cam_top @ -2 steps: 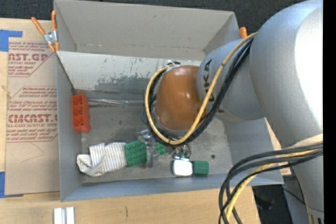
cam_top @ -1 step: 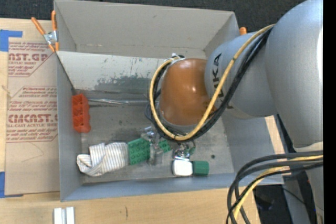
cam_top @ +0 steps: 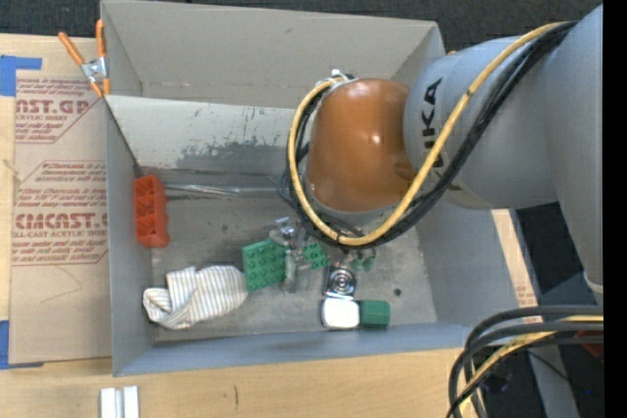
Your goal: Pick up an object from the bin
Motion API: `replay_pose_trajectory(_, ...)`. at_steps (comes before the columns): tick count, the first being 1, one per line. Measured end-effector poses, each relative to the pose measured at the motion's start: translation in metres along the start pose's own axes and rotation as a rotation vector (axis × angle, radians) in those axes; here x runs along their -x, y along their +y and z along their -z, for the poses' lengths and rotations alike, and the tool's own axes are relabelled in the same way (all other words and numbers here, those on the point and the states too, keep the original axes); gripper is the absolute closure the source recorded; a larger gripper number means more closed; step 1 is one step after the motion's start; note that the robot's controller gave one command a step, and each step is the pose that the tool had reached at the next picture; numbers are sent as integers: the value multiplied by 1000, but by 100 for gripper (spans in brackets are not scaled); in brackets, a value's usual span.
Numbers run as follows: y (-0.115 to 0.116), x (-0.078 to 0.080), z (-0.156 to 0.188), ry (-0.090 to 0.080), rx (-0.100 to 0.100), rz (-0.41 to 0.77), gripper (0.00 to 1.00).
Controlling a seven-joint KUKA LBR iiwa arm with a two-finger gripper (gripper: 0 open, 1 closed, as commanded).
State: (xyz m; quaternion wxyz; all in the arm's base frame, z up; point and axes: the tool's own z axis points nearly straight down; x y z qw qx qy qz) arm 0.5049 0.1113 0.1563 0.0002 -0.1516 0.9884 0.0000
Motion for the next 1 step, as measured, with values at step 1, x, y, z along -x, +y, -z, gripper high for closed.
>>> replay_pose_trajectory(1, -8, 11, 83, 3, 1, -33, 100)
